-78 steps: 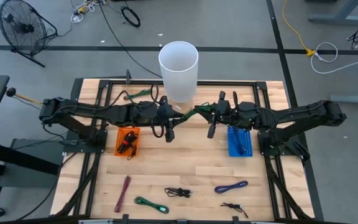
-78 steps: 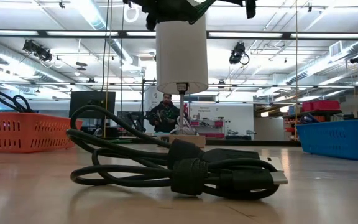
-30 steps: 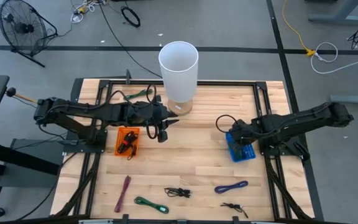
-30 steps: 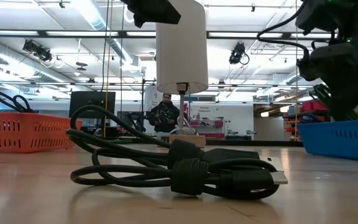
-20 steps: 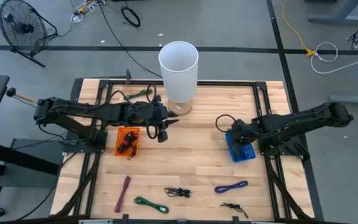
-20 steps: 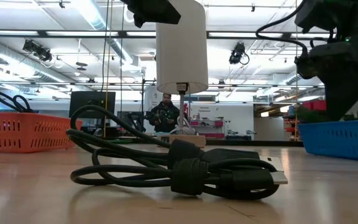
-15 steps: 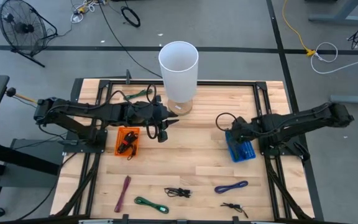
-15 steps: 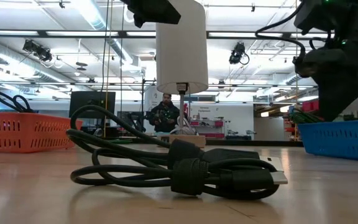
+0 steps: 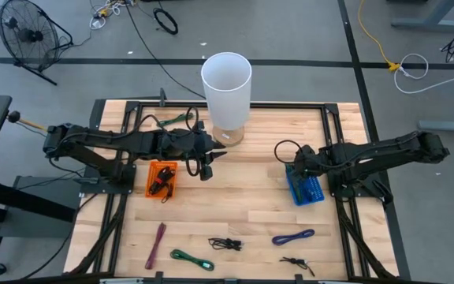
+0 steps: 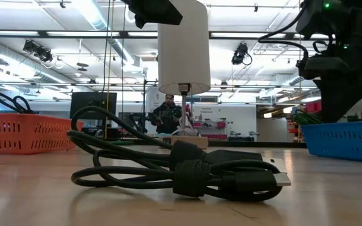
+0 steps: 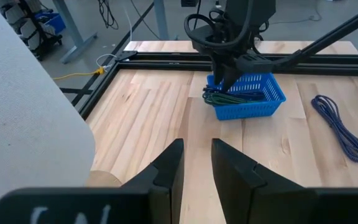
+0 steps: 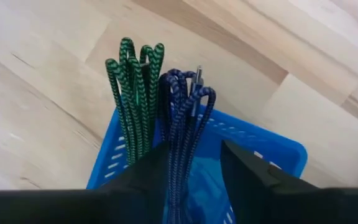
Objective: Pick & Place USB Port
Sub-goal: Adjust the purple charger cable in the blue bin
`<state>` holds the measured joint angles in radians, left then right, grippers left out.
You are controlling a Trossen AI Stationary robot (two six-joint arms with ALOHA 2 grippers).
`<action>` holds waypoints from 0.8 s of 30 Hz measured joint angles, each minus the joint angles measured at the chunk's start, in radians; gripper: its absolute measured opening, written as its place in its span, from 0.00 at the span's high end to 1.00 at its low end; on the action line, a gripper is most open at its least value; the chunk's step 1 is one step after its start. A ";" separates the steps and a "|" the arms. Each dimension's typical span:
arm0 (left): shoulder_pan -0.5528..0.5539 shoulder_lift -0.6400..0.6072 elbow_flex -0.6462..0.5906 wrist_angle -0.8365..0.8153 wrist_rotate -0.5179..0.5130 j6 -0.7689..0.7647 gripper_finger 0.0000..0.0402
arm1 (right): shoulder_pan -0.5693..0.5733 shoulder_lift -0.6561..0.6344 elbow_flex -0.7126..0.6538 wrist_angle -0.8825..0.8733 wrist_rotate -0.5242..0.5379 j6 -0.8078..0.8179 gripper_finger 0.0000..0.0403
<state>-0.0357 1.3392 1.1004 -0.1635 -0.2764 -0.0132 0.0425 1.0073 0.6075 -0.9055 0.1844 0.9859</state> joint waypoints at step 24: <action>0.000 0.000 0.000 -0.017 0.000 0.000 0.78 | 0.000 0.000 0.001 -0.126 0.075 0.107 0.77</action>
<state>-0.0357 1.3396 1.1004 -0.1809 -0.2764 -0.0132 0.0429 1.0073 0.6083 -1.0310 0.2591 1.0928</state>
